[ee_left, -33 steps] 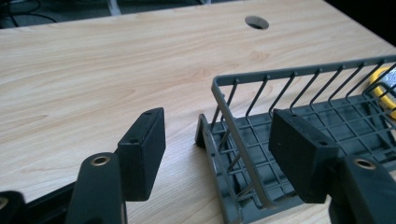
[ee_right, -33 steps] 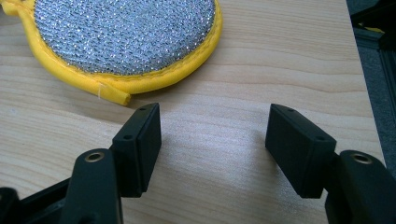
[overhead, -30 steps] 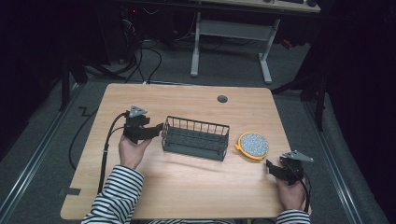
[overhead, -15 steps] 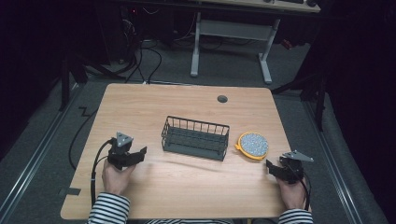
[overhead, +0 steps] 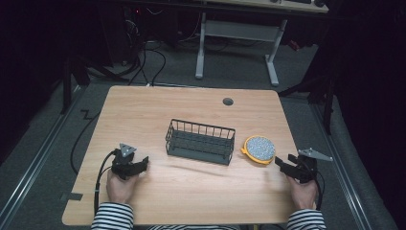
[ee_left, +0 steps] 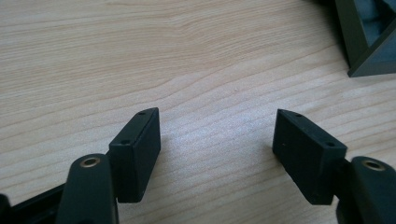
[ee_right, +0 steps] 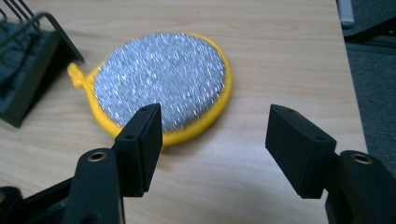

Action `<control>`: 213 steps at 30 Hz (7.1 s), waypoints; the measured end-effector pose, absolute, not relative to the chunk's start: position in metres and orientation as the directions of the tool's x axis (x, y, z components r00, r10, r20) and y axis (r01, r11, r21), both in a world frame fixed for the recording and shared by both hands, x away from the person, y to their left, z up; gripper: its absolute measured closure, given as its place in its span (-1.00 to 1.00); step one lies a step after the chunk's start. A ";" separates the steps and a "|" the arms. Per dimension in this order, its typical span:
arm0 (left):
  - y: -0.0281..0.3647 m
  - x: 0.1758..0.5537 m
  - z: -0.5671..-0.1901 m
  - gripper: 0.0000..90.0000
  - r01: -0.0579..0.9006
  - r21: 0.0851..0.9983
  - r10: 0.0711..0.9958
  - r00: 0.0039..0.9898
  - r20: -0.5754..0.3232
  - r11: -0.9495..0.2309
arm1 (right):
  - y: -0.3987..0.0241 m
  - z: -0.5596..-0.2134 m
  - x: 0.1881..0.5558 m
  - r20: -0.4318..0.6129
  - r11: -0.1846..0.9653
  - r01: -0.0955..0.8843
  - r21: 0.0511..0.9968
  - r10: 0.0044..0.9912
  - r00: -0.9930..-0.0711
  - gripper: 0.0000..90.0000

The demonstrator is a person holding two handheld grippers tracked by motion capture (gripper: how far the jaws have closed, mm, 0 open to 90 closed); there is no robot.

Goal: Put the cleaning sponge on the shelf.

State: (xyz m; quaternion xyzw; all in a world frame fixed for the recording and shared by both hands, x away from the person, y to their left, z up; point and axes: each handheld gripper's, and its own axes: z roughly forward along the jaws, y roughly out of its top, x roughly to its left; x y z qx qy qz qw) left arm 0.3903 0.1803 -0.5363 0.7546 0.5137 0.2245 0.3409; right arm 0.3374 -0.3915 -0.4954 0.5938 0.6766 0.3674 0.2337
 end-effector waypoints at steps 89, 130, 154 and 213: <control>0.178 0.390 -0.536 -0.31 0.622 0.744 0.927 0.376 -0.012 -0.242 | -0.392 -0.456 0.401 0.071 0.171 0.612 0.772 0.934 -0.351 0.95; 0.178 0.390 -0.536 -0.31 0.622 0.744 0.927 0.376 -0.013 -0.242 | -0.320 -0.380 0.420 -0.041 0.291 0.446 0.847 0.871 -0.490 0.94; 0.179 0.390 -0.536 -0.31 0.622 0.744 0.926 0.376 -0.013 -0.242 | -0.267 -0.387 0.443 -0.036 0.323 0.423 0.846 0.827 -0.560 0.94; 0.179 0.390 -0.536 -0.30 0.622 0.745 0.927 0.375 -0.013 -0.242 | -0.225 -0.414 0.442 -0.048 0.404 0.392 0.827 0.745 -0.665 0.93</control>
